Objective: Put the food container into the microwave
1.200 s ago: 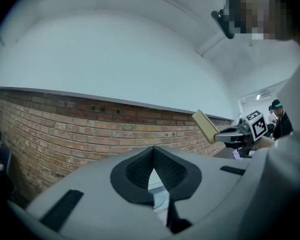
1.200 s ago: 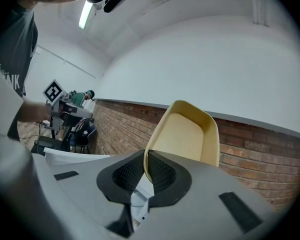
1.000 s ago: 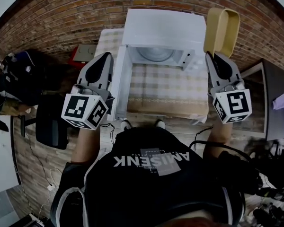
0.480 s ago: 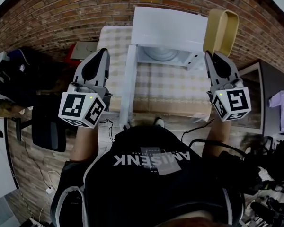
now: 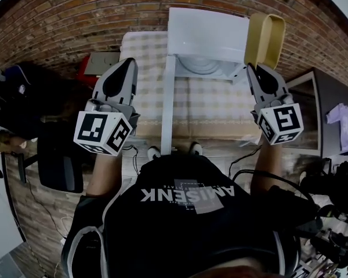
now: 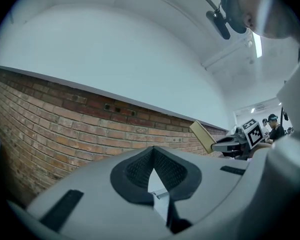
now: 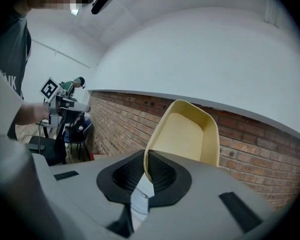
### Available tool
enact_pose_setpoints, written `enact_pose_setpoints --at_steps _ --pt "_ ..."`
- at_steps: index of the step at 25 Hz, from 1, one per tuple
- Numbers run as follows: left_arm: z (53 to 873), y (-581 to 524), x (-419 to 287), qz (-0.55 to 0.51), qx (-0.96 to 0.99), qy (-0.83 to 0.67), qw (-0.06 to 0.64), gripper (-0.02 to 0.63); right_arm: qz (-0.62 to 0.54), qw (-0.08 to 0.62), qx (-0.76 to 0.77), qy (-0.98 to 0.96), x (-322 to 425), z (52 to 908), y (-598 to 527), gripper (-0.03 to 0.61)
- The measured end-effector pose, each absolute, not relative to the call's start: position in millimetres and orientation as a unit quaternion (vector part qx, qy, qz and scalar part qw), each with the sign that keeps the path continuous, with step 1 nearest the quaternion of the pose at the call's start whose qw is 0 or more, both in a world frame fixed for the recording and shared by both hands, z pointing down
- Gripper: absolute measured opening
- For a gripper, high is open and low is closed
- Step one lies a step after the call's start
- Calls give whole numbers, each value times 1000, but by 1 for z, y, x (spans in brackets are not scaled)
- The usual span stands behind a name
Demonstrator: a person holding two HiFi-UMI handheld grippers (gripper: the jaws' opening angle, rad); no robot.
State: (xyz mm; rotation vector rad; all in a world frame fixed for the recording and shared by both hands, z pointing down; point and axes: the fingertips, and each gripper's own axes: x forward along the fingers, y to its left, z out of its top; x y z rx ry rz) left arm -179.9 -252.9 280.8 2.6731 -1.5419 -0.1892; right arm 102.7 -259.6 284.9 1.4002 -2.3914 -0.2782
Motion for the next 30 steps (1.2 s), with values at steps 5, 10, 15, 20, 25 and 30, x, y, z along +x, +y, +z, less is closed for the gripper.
enact_pose_setpoints --at_steps 5,10,15,20,25,30 --pt "287 -257 -190 -64 873 -483 28 12 -101 202 487 -844 81 301 -254 52" --pt "287 -265 -190 -61 870 -489 27 12 -94 218 452 -860 63 324 -259 52" --pt "282 -267 -181 -49 862 -504 12 12 -97 249 404 -875 58 352 -269 52" --pt "285 -258 -169 -44 857 -514 19 12 -104 281 349 -888 50 383 -279 52" --pt "299 -252 -152 -26 852 -523 25 12 -87 295 298 -903 49 413 -284 52" --pt "323 -252 -155 -3 837 -544 53 12 -63 301 258 -916 39 443 -291 52"
